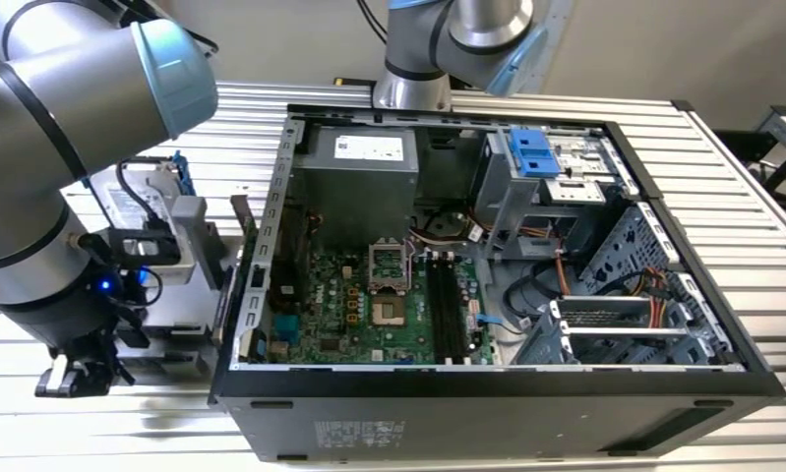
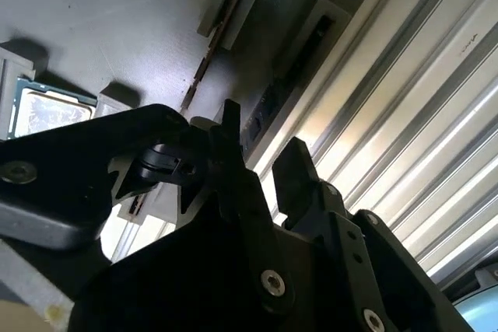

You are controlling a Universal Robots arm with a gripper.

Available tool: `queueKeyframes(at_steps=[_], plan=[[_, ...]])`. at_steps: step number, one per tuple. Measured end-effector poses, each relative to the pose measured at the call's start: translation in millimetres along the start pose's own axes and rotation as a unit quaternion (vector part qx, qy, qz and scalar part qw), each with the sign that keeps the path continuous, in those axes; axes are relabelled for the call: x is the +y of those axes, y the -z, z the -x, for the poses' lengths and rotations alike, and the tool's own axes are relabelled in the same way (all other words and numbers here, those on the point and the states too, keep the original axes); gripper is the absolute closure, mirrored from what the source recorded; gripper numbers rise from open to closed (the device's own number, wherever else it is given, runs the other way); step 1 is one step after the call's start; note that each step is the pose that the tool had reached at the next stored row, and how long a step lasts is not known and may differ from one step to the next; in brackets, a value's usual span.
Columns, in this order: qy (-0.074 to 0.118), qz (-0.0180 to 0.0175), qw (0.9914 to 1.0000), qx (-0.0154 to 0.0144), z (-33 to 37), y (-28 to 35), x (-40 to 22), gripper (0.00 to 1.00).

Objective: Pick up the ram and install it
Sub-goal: 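Pick up the ram and move it above insertion slot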

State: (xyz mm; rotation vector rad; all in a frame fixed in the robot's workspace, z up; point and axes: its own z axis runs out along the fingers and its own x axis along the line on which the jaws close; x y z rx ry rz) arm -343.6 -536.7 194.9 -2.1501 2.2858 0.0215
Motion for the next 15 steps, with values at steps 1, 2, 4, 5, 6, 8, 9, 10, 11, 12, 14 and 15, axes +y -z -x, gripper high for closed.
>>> queueKeyframes(at_steps=[1, 2, 4, 5, 6, 8, 9, 10, 11, 12, 14, 15], plan=[[0.000, 0.0000, 1.00000, 0.0000, 0.0, 0.0, 0.0, 0.00], [0.000, 0.0000, 1.00000, 0.0000, 0.0, 0.0, 0.0, 0.00], [0.000, 0.0000, 1.00000, 0.0000, 0.1, -0.1, 0.0, 0.00], [0.001, 0.0003, 1.00000, 0.0002, 0.1, -0.1, 0.0, 0.00], [0.006, 0.0006, 0.99998, 0.0003, 0.1, 0.0, 0.0, 0.00], [0.013, 0.0008, 0.99991, 0.0006, 0.1, 0.0, 0.0, 0.00], [0.015, 0.0008, 0.99989, 0.0006, 0.1, 0.0, 0.0, 0.00], [0.016, 0.0008, 0.99987, 0.0006, 0.1, 0.0, 0.0, 0.00], [0.017, 0.0008, 0.99985, 0.0006, 0.1, 0.0, 0.0, 0.00], [0.018, 0.0008, 0.99983, 0.0007, 0.1, 0.0, 0.0, 0.00], [0.021, 0.0008, 0.99979, 0.0007, 0.1, 0.0, 0.0, 0.00], [0.022, 0.0009, 0.99976, 0.0007, 0.1, 0.0, 0.0, 1.00]])
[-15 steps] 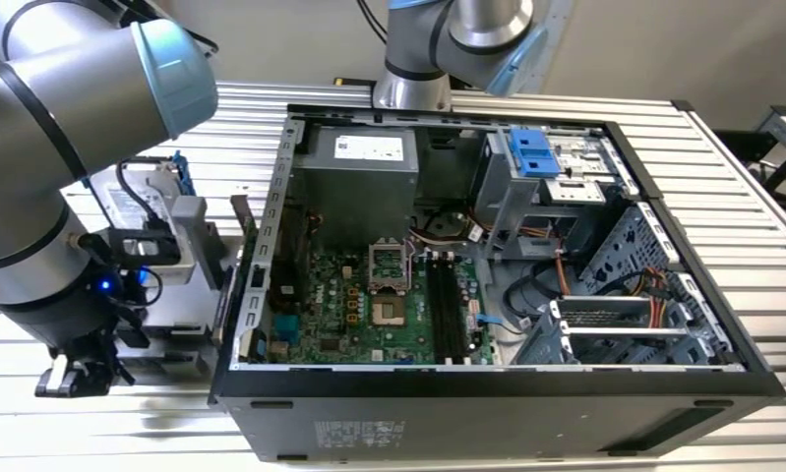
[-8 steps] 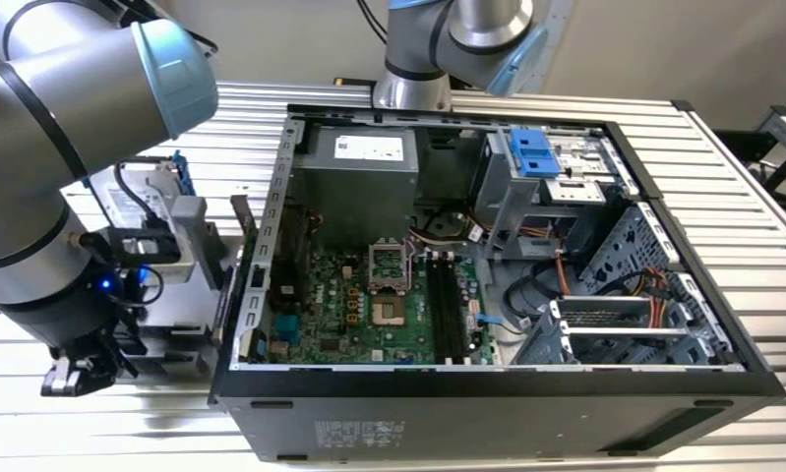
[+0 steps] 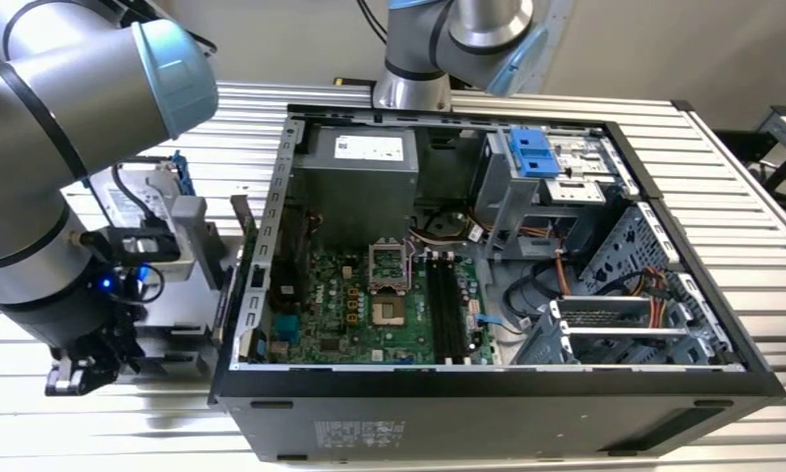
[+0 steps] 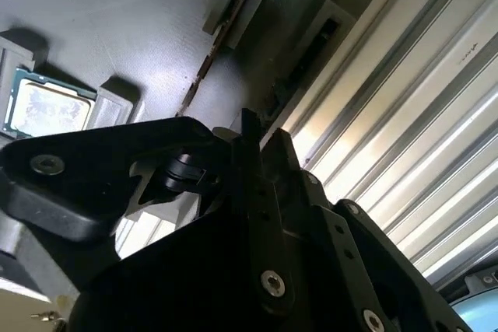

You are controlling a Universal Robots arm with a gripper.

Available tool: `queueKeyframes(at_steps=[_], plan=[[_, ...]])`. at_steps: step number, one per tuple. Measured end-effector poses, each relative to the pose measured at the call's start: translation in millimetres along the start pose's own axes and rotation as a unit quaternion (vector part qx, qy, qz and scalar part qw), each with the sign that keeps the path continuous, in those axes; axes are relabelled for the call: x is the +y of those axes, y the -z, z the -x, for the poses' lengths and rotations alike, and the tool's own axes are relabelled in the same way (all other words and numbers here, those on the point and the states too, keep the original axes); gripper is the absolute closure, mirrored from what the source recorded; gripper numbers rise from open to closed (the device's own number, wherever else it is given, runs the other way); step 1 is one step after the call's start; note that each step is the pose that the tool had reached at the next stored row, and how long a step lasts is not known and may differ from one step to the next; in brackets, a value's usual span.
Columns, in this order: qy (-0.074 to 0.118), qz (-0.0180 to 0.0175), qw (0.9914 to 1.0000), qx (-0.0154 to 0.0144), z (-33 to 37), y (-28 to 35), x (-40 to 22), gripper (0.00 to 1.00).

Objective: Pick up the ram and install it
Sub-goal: 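Pick up the ram and move it above insertion slot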

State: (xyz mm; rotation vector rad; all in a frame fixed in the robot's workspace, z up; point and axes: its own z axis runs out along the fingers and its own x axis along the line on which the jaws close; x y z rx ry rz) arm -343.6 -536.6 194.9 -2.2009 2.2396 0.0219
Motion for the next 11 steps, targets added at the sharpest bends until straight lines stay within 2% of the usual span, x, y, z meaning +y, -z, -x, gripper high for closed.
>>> queueKeyframes(at_steps=[11], plan=[[0.013, 0.0002, 0.99991, 0.0001, 0.0, 0.0, 0.0, 1.00]])
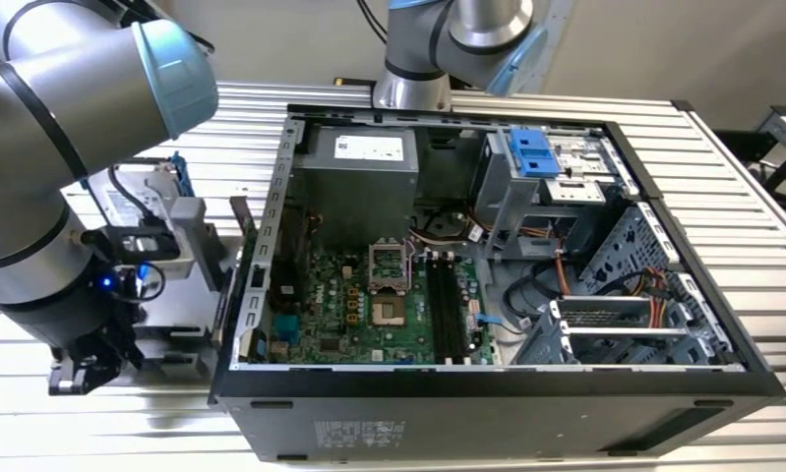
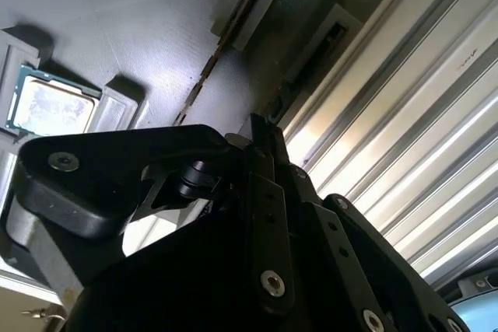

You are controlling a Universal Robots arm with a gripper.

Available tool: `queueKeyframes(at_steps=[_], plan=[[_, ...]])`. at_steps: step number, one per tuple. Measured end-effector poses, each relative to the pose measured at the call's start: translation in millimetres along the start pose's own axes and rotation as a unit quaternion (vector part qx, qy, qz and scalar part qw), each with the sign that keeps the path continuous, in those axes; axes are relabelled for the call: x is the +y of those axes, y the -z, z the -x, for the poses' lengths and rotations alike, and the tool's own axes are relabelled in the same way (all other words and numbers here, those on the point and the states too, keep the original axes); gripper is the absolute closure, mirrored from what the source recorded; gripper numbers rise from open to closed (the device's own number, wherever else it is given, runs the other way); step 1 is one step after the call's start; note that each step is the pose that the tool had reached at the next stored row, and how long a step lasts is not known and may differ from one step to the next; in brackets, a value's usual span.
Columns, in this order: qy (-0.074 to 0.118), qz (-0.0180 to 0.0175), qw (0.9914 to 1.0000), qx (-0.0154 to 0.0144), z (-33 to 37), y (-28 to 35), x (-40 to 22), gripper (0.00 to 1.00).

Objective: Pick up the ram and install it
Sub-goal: 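Pick up the ram and move it above insertion slot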

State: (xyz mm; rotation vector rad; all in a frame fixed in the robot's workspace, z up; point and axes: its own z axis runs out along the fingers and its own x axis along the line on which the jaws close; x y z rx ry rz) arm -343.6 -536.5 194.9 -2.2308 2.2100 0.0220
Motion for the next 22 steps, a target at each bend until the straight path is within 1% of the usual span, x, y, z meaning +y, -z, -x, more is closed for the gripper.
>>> queueKeyframes(at_steps=[2, 3, 11, 15, 18, 22], plan=[[0.001, 0.0001, 1.00000, 0.0001, 0.0, 0.2, 0.0, 1.00], [0.001, 0.0001, 1.00000, 0.0001, 0.0, 2.0, 0.0, 1.00], [0.002, 0.0001, 1.00000, 0.0005, 0.6, 37.6, 0.3, 1.00], [0.001, 0.0002, 1.00000, 0.0023, 3.0, 53.1, 0.4, 1.00], [0.001, 0.0001, 1.00000, 0.0024, 3.3, 64.0, 0.5, 1.00], [0.001, 0.0001, 1.00000, 0.0024, 3.5, 81.9, 0.7, 1.00]])
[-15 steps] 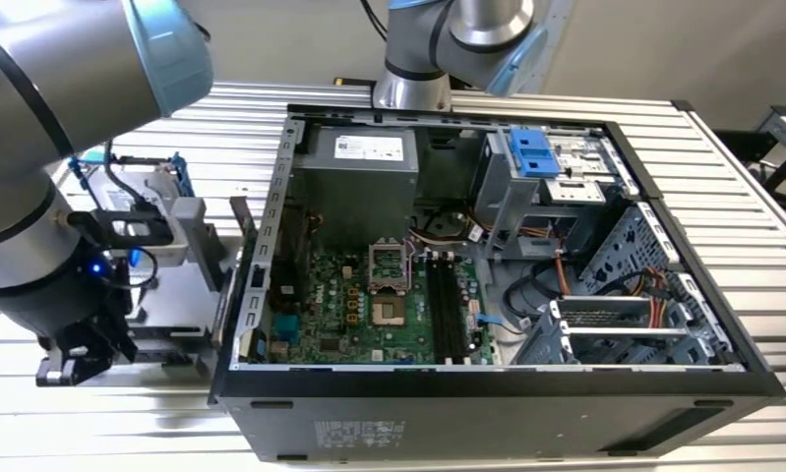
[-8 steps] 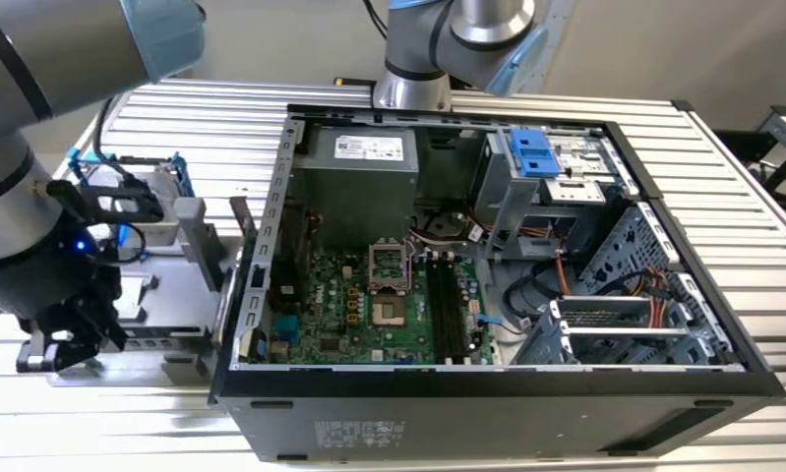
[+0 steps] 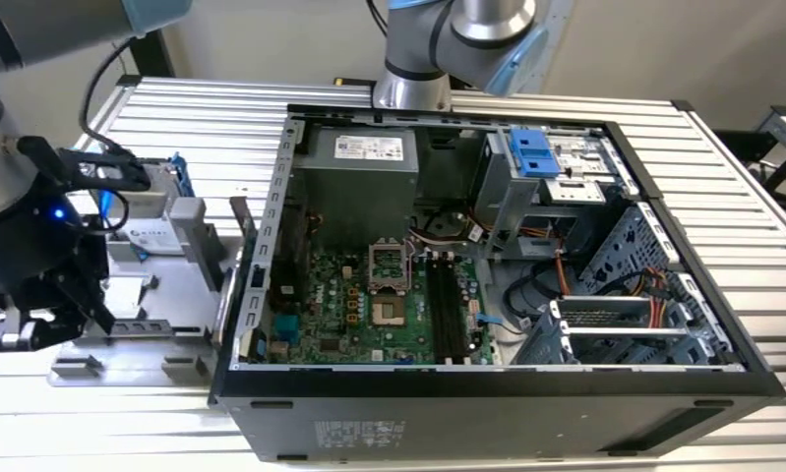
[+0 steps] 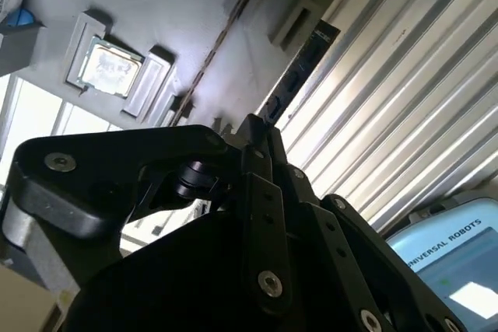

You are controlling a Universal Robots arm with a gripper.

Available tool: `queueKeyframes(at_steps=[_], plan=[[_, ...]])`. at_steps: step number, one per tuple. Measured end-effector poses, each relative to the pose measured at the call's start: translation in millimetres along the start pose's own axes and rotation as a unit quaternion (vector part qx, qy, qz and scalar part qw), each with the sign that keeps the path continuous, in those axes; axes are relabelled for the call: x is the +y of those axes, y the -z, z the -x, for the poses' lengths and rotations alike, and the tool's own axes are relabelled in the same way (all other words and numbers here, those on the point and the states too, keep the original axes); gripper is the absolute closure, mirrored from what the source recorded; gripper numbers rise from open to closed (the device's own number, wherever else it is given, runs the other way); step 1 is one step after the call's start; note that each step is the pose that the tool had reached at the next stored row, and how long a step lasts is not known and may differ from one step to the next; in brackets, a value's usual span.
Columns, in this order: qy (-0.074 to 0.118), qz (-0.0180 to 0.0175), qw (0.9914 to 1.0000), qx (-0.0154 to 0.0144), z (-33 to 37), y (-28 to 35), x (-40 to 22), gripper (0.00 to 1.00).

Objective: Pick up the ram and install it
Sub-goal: 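Pick up the ram and move it above insertion slot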

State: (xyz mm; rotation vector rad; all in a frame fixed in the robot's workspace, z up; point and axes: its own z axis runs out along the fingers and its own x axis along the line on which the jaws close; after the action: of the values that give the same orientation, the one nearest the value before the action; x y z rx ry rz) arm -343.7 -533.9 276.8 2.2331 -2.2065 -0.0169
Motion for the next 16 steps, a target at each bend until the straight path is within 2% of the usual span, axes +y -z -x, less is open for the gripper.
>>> queueKeyframes(at_steps=[16], plan=[[0.000, 0.0000, 1.00000, 0.0000, 0.4, 72.8, 0.7, 1.00]])
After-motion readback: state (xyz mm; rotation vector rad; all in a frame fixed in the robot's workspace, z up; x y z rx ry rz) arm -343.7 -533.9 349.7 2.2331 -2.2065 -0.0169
